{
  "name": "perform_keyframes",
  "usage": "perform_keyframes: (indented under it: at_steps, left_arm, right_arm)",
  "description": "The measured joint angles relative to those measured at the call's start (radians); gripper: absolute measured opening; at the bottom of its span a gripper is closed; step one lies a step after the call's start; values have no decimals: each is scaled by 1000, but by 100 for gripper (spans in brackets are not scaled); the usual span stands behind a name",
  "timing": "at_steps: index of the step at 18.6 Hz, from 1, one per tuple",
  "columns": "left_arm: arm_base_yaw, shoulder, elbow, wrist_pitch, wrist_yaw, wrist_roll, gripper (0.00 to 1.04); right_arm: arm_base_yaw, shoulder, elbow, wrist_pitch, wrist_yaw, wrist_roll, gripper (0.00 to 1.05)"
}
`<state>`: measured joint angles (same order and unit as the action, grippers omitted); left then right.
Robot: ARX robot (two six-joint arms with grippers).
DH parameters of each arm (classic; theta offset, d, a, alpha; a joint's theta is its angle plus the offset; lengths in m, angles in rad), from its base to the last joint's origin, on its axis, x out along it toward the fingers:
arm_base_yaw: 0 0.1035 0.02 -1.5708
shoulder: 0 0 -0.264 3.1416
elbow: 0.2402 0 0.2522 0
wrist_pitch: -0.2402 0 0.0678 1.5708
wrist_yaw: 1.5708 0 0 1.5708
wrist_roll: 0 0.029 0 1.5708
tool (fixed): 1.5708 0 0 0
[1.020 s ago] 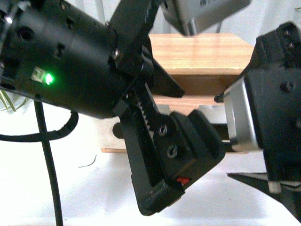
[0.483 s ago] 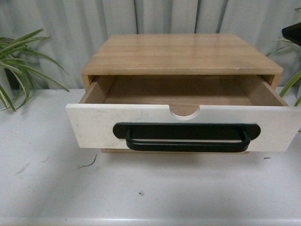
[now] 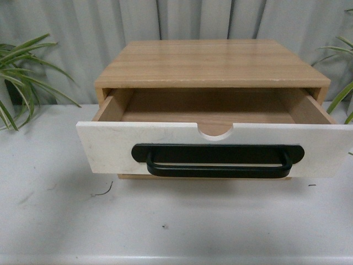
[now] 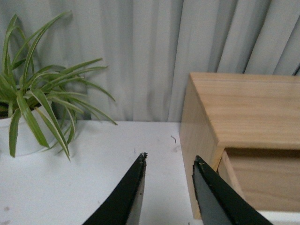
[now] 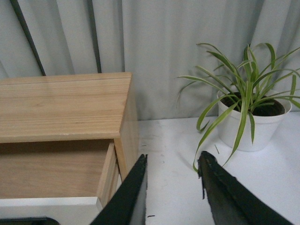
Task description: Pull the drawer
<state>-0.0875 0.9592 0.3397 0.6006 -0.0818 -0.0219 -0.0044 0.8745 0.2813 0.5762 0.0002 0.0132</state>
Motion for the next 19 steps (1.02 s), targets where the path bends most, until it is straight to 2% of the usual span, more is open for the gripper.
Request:
perform_keyframes:
  at_steps: [2, 5, 19]
  left_arm:
    - [35, -72, -76, 13, 33, 4, 12]
    - [82, -115, -105, 19, 75, 3, 1]
    - [85, -330, -251, -68, 82, 7, 2]
  right_arm:
    - [0, -82, -62, 2, 0, -6, 16]
    - [0, -112, -94, -4, 0, -7, 4]
    - [0, -319, -209, -98, 0, -11, 2]
